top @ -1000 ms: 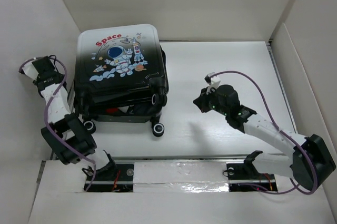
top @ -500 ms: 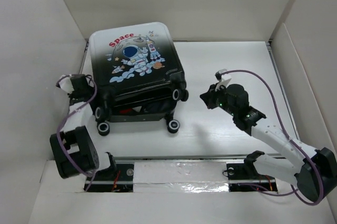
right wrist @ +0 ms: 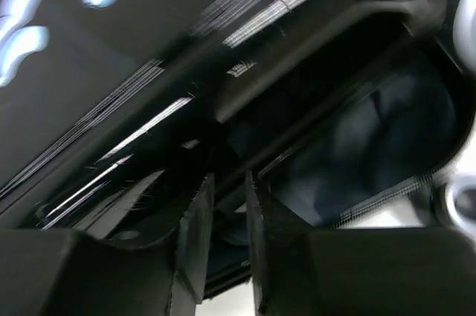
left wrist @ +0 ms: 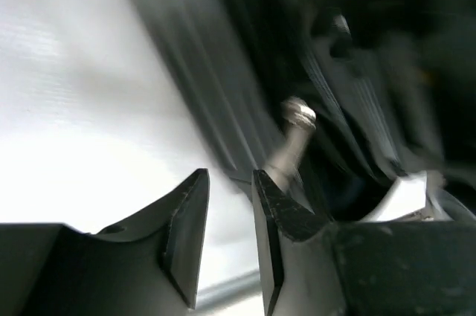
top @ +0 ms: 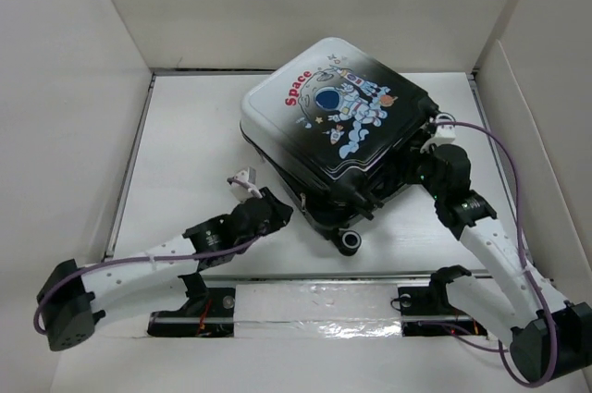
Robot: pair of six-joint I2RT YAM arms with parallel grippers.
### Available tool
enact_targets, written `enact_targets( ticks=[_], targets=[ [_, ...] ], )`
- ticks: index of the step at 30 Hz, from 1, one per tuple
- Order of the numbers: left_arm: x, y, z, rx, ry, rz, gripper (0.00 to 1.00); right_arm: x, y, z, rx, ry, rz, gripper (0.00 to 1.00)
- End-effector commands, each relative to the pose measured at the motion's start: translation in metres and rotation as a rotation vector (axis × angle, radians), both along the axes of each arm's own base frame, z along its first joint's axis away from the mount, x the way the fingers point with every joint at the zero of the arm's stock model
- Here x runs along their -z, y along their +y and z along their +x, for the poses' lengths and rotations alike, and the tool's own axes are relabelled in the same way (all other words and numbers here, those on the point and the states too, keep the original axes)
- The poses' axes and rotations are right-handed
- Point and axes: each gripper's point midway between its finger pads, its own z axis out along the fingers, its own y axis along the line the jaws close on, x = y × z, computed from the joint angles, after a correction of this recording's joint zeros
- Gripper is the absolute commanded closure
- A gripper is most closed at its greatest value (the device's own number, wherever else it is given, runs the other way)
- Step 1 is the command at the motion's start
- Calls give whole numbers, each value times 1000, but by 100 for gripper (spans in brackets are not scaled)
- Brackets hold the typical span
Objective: Pack the luggage
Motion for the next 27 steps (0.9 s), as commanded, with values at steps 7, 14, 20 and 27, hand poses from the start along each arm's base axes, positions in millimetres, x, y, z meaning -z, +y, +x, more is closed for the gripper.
enact_targets(
  ticks=[7,14,20,27],
  targets=[
    [-197,80,52,-521,-528,33,42,-30,-53,4,201,-64,29,60],
    [-239,103,208,-342,-506,7,40,-3,-72,13,255,37,33,92],
    [-182,106,338,-235,-287,187,40,17,-77,7,299,53,45,90],
    [-119,99,422,-42,-158,102,37,52,-84,-6,337,146,52,88]
  ],
)
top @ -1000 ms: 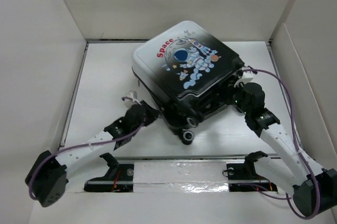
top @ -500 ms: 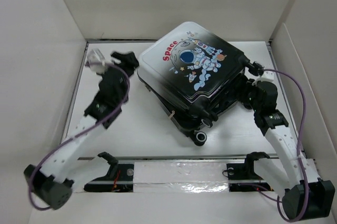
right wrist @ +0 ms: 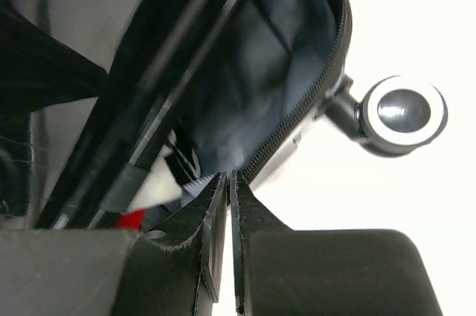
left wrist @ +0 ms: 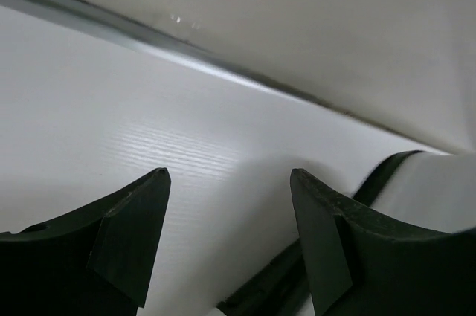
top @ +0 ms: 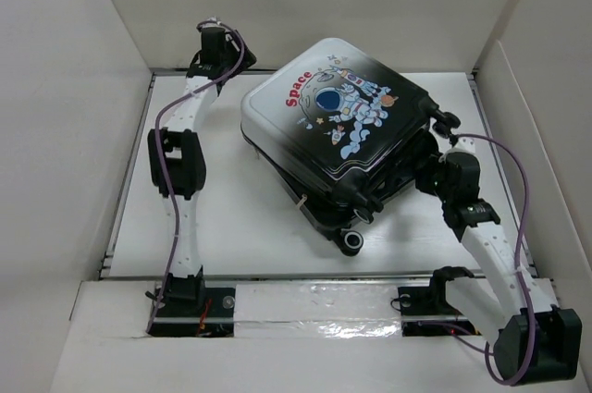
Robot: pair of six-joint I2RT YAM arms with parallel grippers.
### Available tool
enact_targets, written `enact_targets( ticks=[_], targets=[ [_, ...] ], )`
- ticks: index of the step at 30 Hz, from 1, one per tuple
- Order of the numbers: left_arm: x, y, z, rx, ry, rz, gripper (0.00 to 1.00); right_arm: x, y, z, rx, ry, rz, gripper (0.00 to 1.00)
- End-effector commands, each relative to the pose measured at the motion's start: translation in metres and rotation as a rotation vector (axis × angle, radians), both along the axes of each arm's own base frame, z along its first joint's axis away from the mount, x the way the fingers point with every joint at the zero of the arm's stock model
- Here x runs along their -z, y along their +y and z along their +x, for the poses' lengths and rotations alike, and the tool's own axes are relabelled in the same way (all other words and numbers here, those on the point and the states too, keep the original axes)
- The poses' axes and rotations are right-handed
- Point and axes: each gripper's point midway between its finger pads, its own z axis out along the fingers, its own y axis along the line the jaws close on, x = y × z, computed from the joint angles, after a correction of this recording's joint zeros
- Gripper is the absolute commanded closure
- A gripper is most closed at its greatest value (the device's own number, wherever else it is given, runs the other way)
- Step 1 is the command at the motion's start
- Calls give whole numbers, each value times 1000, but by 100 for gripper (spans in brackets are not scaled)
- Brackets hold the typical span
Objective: Pack the luggage
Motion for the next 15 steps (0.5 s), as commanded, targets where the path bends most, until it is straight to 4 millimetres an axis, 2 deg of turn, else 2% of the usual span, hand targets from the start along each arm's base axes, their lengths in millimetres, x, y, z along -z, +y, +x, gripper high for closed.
enact_targets(
  ticks=[1,3,4,5,7,8,9,10,11,12,13,14,15],
  targets=[
    [5,-8,5,172,44,-56,37,6,-9,-3,54,13,8,88],
    [1,-15,13,206,2,-66,37,16,-18,-8,103,31,-9,88],
    [7,-28,13,258,3,-85,37,18,-20,-8,114,28,-15,88],
    [8,-31,14,276,-3,-93,37,15,-21,-4,115,-1,-20,87],
    [13,-52,10,342,-11,-99,37,17,-20,0,113,-3,-17,86],
    [16,-65,6,368,-7,-96,38,25,-19,5,110,26,-19,86],
    [31,-70,1,378,13,-93,38,28,-18,9,105,39,-20,86],
    [28,-71,-3,384,7,-97,38,20,-18,17,107,33,-18,86],
    [30,-81,-10,406,11,-106,38,23,-19,17,108,69,-31,86],
    [51,-90,-21,423,29,-119,38,31,-21,21,118,96,-46,86],
    [33,-97,-30,446,-17,-135,38,30,-21,25,118,89,-50,86],
    [34,-96,-35,437,-22,-155,38,24,-21,34,114,54,-55,86],
    [54,-103,-49,443,-8,-161,38,30,-15,39,82,66,-42,86]
  ],
)
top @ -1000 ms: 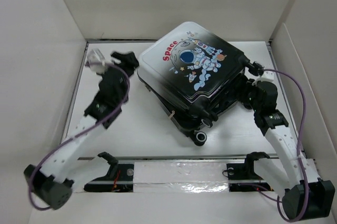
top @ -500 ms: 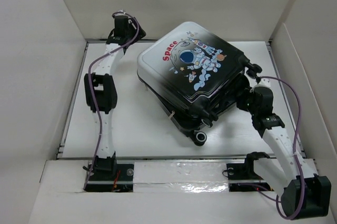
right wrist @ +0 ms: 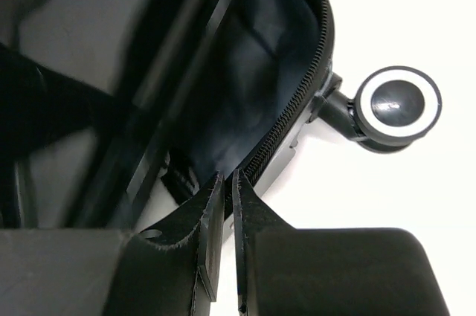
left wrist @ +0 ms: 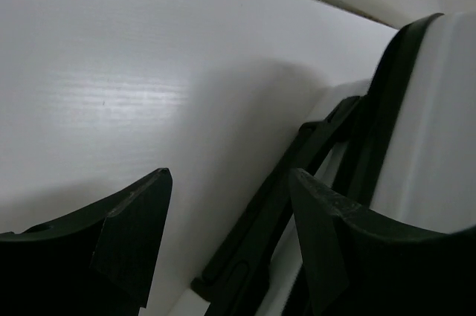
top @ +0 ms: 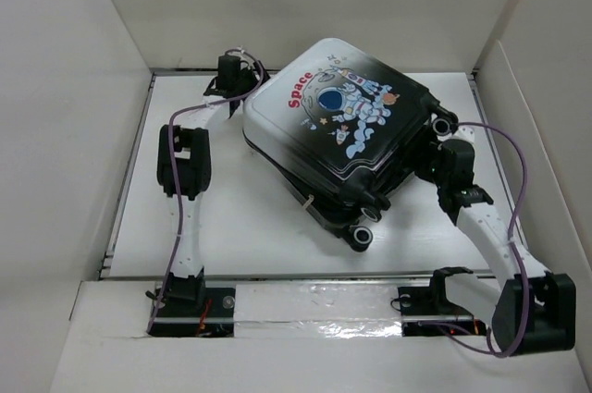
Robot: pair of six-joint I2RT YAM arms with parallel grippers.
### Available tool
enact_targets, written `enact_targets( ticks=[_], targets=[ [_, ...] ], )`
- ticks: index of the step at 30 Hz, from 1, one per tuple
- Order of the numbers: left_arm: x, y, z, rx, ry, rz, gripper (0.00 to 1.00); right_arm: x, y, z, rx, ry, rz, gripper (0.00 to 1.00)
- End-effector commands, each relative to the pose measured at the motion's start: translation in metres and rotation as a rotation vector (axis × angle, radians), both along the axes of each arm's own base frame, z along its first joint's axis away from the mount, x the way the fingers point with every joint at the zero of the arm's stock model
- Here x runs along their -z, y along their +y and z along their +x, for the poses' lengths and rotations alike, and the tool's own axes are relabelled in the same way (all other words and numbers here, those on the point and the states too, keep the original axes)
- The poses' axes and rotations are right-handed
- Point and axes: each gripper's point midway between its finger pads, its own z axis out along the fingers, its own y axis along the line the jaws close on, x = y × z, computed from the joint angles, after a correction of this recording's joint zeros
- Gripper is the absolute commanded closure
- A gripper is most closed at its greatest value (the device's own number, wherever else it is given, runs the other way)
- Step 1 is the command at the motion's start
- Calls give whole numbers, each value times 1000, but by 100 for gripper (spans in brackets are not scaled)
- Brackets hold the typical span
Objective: Pack the luggage
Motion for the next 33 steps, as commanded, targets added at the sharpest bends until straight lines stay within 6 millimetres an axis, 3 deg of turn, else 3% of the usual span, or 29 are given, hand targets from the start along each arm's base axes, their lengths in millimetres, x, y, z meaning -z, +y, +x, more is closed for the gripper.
enact_targets(
  ticks=[1,2,3,5,6,7,8,9,10,11,12,13,14,15,16,17,18,19,20,21,22,23,24,26,27,28,29,30,33],
  targets=[
    [-63,-34,-33,105,-176,-85,38,22,-4,15,-2,49,-32,86],
    [-61,-38,-42,107,-171,-101,38,14,1,23,-23,38,-22,86],
    [-42,-40,-56,108,-150,-102,38,13,8,26,-61,43,-6,86],
    [-49,-40,-73,85,-165,-103,39,8,33,44,-166,-14,3,86],
    [-26,-39,-93,71,-129,-114,40,-4,46,53,-218,-36,14,86],
    [-40,-34,-103,42,-158,-131,42,3,57,58,-259,-4,3,86],
    [-36,-34,-116,29,-149,-144,42,4,67,61,-308,10,-22,86],
    [-11,-25,-139,-7,-104,-156,43,-13,93,71,-373,-21,-27,86],
    [-25,-20,-151,-38,-142,-158,43,-15,105,75,-408,-15,-37,86],
    [-21,-18,-163,-51,-141,-153,43,-1,118,79,-455,24,-51,86],
    [2,-6,-184,-82,-98,-126,43,-4,141,79,-534,19,-36,87],
    [-11,-1,-195,-107,-136,-118,44,-23,157,91,-577,-25,-25,88],
    [-8,-2,-207,-109,-132,-109,44,-11,172,97,-622,2,-17,89],
    [12,3,-230,-119,-93,-83,44,-13,188,99,-682,1,11,89],
    [-3,9,-240,-153,-138,-78,46,-14,206,103,-731,-2,22,90],
    [0,9,-252,-160,-139,-68,47,-33,218,114,-776,-5,12,90],
    [20,3,-280,-131,-99,-37,47,-14,230,120,-808,54,15,89],
    [9,9,-287,-173,-140,-28,47,-14,240,125,-833,66,8,89],
    [11,7,-299,-172,-137,-33,47,-34,250,134,-858,54,-2,88],
    [28,3,-323,-138,-101,-8,48,-35,260,136,-879,60,1,87],
    [18,8,-329,-164,-133,-25,48,-28,264,141,-891,76,7,86],
    [19,6,-339,-161,-121,-47,49,-35,274,141,-905,65,31,82],
    [33,9,-354,-147,-99,-40,49,-55,283,147,-928,18,57,80],
    [25,3,-372,-127,-122,-80,49,-65,290,151,-950,4,82,70],
    [27,2,-384,-126,-116,-95,49,-82,296,160,-962,-32,87,67],
    [26,3,-388,-130,-115,-101,49,-98,297,161,-967,-55,81,62],
    [24,2,-392,-126,-120,-111,49,-96,292,165,-962,-34,72,52],
    [24,2,-395,-124,-120,-113,49,-107,288,170,-955,-55,73,47],
    [8,1,-394,-138,-160,-124,49,-156,273,171,-934,-159,75,29]
  ],
)
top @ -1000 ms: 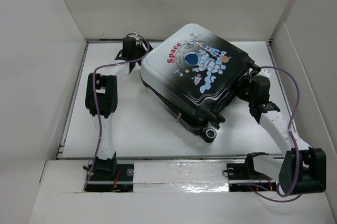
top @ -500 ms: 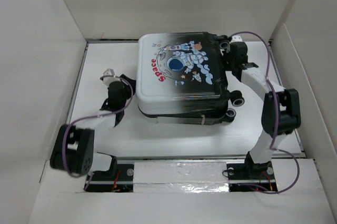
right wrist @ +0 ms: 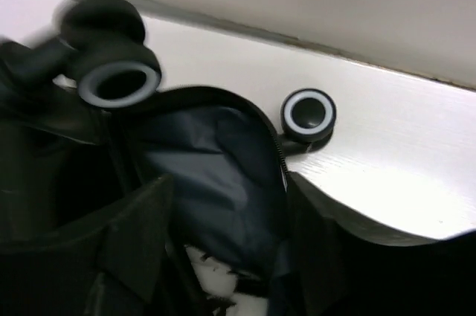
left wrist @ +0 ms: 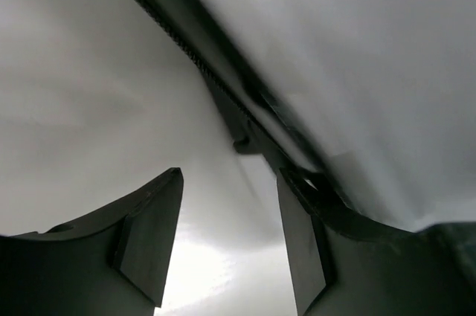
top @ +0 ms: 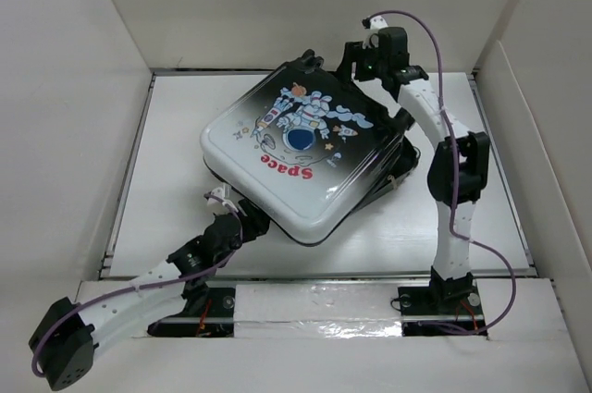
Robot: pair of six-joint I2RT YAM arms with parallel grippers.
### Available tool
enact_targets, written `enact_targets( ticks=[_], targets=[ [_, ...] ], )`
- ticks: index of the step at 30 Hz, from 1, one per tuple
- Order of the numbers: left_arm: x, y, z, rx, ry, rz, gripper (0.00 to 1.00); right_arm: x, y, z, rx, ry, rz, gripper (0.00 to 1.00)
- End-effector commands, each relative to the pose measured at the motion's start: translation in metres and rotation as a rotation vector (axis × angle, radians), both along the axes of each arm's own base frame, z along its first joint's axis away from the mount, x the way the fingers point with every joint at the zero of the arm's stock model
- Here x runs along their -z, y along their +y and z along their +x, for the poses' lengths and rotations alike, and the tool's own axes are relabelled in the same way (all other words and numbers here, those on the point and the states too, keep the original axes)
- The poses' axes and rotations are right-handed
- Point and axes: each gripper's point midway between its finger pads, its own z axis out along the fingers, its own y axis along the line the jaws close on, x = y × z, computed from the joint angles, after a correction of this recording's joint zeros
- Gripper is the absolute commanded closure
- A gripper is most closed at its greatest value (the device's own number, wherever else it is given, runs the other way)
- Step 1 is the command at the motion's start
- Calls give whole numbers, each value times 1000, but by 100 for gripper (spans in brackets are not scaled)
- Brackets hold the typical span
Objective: Pack the luggage
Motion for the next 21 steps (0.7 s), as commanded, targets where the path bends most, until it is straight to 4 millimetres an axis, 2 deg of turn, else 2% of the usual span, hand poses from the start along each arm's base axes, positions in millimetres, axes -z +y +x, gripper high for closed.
enact_targets(
  ticks=[1,2,3,4,5,6,7,8,9,10,11,12,13,14,15,16,17,18,19,21],
  targets=[
    [-43,-30,1,71,-68,-128,48,-88,80,-84,-328,4,187,25],
    [-45,-32,2,76,-68,-120,48,-96,71,-85,-318,-18,191,19],
    [-58,-38,5,89,-92,-133,48,-126,60,-96,-323,-75,199,18],
    [-56,-43,6,114,-85,-107,48,-137,44,-96,-301,-101,191,17],
    [-60,-47,8,124,-90,-100,48,-134,33,-103,-295,-101,166,17],
    [-76,-54,14,133,-115,-113,48,-162,21,-122,-287,-161,161,17],
    [-74,-58,17,136,-105,-91,48,-169,11,-132,-278,-185,152,18],
    [-76,-58,22,131,-115,-69,48,-178,7,-144,-277,-228,147,26],
    [-91,-63,28,129,-142,-79,48,-145,-3,-155,-256,-171,133,31],
    [-90,-63,35,117,-142,-56,48,-177,-16,-187,-233,-266,138,39],
    [-93,-62,40,105,-150,-46,48,-185,-18,-202,-221,-324,153,63],
    [-105,-62,47,98,-173,-49,48,-143,-27,-214,-179,-260,142,73],
    [-106,-56,57,74,-173,-40,48,-167,-50,-240,-81,-350,158,81],
    [-110,-56,61,73,-179,-42,48,-166,-58,-251,-27,-354,214,89],
    [-118,-54,66,66,-196,-43,48,-154,-66,-261,15,-344,231,91],
    [-120,-48,73,48,-202,-38,48,-110,-77,-266,82,-274,220,93],
    [-126,-48,76,49,-212,-42,48,-107,-85,-282,124,-276,262,96],
    [-127,-45,79,45,-214,-36,48,-88,-91,-286,165,-243,262,97],
    [-123,-44,83,44,-206,-17,47,-46,-103,-288,230,-170,231,99],
    [-118,-38,90,45,-176,8,47,-18,-117,-298,279,-125,210,100]
  ],
)
